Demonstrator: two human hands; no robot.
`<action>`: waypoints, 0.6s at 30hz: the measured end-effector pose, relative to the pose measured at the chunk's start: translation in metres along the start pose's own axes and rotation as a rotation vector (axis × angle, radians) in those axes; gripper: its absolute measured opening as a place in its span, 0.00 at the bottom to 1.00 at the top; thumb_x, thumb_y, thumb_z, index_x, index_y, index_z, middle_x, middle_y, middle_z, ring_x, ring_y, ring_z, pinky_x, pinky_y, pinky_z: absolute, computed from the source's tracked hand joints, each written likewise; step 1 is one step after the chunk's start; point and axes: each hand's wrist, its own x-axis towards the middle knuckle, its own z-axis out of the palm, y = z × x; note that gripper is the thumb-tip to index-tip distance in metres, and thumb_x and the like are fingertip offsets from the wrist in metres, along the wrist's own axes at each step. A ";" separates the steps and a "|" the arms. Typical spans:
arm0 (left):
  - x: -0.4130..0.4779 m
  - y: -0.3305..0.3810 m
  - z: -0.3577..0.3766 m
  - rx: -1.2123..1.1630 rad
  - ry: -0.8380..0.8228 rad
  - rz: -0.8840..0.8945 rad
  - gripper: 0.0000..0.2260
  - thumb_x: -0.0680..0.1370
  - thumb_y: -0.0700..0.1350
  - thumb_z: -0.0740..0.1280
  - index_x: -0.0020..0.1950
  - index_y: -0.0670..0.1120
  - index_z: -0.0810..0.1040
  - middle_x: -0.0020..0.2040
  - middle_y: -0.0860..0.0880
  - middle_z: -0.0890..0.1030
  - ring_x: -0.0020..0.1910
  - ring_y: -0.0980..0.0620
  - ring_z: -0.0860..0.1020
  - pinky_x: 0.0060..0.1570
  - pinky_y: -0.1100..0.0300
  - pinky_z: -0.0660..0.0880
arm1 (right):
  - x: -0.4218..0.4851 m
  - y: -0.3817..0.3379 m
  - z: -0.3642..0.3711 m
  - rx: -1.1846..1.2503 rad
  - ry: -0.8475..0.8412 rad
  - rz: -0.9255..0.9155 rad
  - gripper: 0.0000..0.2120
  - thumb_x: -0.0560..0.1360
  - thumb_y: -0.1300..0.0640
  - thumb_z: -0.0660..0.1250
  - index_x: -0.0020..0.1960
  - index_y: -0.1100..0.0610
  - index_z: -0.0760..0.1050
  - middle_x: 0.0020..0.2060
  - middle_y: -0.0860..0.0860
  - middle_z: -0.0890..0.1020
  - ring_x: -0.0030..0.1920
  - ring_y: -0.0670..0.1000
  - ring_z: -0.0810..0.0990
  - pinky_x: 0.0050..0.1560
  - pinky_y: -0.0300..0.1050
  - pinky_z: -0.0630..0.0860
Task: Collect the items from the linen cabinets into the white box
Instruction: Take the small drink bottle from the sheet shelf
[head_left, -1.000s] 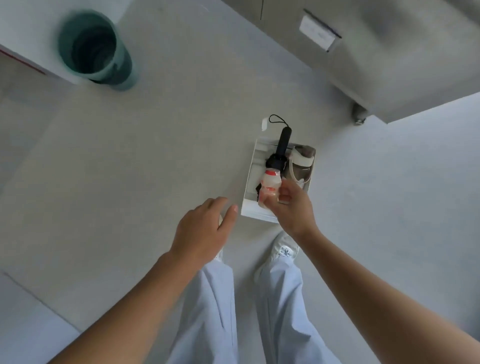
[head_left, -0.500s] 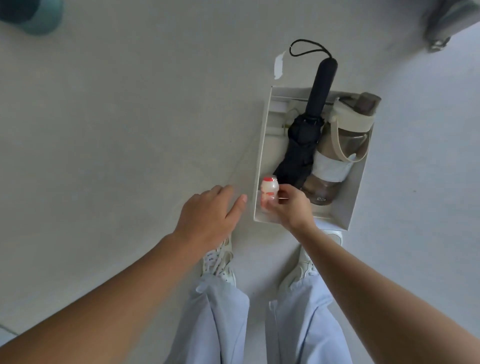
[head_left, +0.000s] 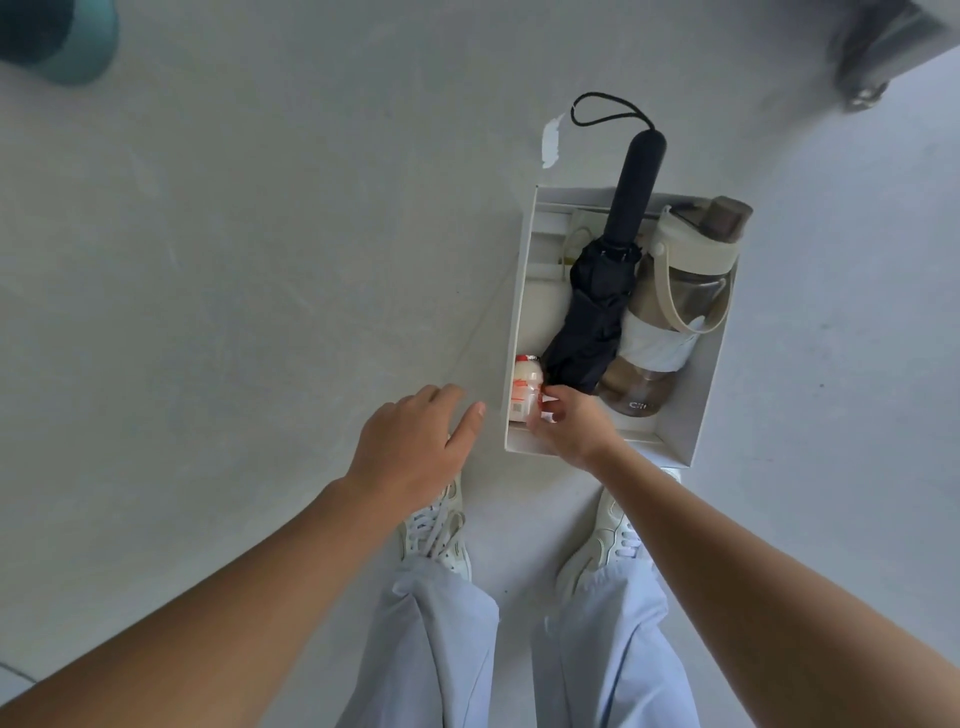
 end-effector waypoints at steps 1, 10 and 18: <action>0.000 0.000 0.000 0.000 0.005 0.000 0.23 0.80 0.60 0.48 0.61 0.49 0.75 0.52 0.49 0.81 0.46 0.46 0.79 0.44 0.53 0.75 | -0.001 0.001 0.001 0.009 -0.002 0.006 0.11 0.78 0.53 0.68 0.59 0.55 0.78 0.46 0.47 0.80 0.44 0.51 0.76 0.35 0.37 0.68; -0.022 0.017 -0.029 0.043 0.025 0.020 0.20 0.82 0.58 0.51 0.60 0.48 0.76 0.50 0.48 0.81 0.43 0.46 0.79 0.42 0.54 0.74 | -0.052 -0.012 -0.015 0.113 0.050 -0.001 0.22 0.80 0.51 0.67 0.72 0.55 0.73 0.64 0.52 0.81 0.63 0.52 0.80 0.64 0.50 0.75; -0.064 0.079 -0.164 0.145 0.174 0.095 0.27 0.79 0.62 0.43 0.57 0.48 0.76 0.46 0.49 0.81 0.39 0.47 0.79 0.38 0.55 0.72 | -0.165 -0.094 -0.121 0.111 0.153 -0.190 0.21 0.80 0.46 0.65 0.70 0.53 0.74 0.62 0.51 0.83 0.63 0.53 0.80 0.57 0.44 0.72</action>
